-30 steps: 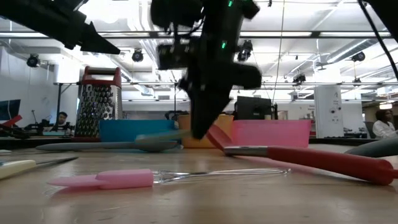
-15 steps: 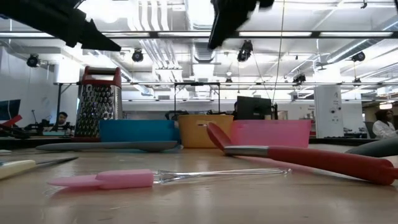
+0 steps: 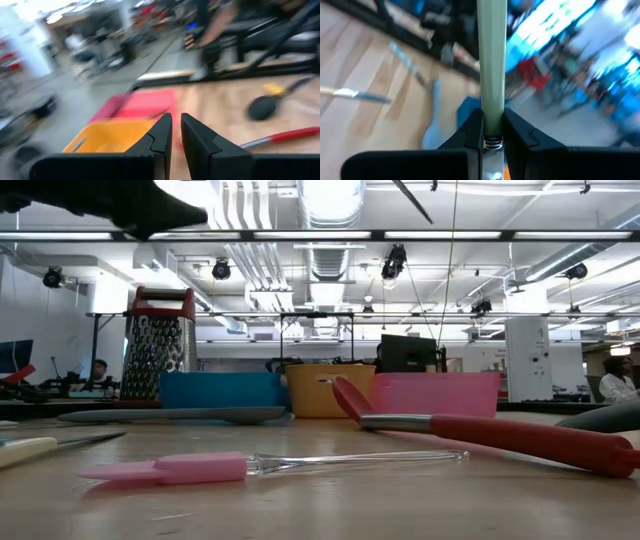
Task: Pick & Place Kitchen Items
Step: Put the green knife into the red bin
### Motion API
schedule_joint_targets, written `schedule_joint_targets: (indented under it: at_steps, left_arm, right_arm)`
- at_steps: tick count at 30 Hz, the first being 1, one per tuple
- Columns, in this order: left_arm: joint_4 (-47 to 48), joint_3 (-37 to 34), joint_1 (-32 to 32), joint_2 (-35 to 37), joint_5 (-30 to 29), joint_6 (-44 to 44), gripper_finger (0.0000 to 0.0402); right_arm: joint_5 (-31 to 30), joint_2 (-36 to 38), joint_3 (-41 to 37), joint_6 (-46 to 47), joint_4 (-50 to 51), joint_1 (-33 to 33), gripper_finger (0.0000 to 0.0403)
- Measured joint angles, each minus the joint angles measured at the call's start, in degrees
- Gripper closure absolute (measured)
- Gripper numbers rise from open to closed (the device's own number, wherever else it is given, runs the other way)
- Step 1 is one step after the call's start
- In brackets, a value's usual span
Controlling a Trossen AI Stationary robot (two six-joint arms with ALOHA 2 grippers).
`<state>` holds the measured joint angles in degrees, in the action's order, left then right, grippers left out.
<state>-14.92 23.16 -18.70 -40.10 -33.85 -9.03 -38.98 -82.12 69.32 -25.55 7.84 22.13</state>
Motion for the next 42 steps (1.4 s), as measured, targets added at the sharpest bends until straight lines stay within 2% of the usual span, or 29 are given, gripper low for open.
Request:
schedule_joint_targets:
  at_steps: [3,6,10,13,15,19,25,32,35,39,42]
  left_arm:
    - [-9.51,-2.03,0.74,-2.01,5.82,-2.51,0.0358]
    - [-17.82,-3.54,2.11,-4.1,10.46,-2.91,0.0358]
    - [-20.98,-3.57,4.89,-6.42,13.73,-0.78,0.0358]
    - [-21.05,-3.02,7.85,-8.34,17.08,2.17,0.0358]
    - [-21.11,-2.43,10.67,-9.99,22.14,4.93,0.0358]
    - [-21.11,-0.72,17.13,-14.32,36.46,10.55,0.0358]
    - [-21.86,2.98,24.08,-23.87,53.89,15.67,0.0358]
    - [-22.1,9.74,24.66,-34.83,72.94,17.17,0.0358]
    - [-20.95,12.33,24.66,-37.81,75.77,18.18,0.0358]
    - [-14.36,15.53,24.73,-40.1,75.75,15.31,0.0353]
    - [-8.41,18.85,24.72,-40.76,74.07,13.48,0.0329]
  right_arm:
    - [0.23,2.81,-7.78,-11.15,-13.18,0.47,0.0369]
    - [0.25,4.49,-13.31,-23.56,-20.16,0.63,0.0369]
    - [-0.9,4.59,-16.59,-39.9,-20.46,0.63,0.0369]
    - [-5.3,3.41,-17.16,-48.43,-20.3,0.96,0.0369]
    - [-8.65,2.03,-16.93,-53.3,-20.49,1.47,0.0369]
    - [-15.82,-2.43,-14.69,-61.21,-20.45,3.14,0.0369]
    - [-21.56,-10.1,-10.68,-70.48,-20.24,4.75,0.0369]
    - [-23.42,-16.02,-6.58,-71.45,-16.04,4.74,0.0369]
    - [-24.0,-16.36,-5.84,-71.22,-15.07,4.8,0.0369]
    - [-24.0,-15.75,-5.91,-70.86,-14.88,5.54,0.0369]
    - [-23.9,-15.37,-5.49,-70.64,-14.22,6.22,0.0369]
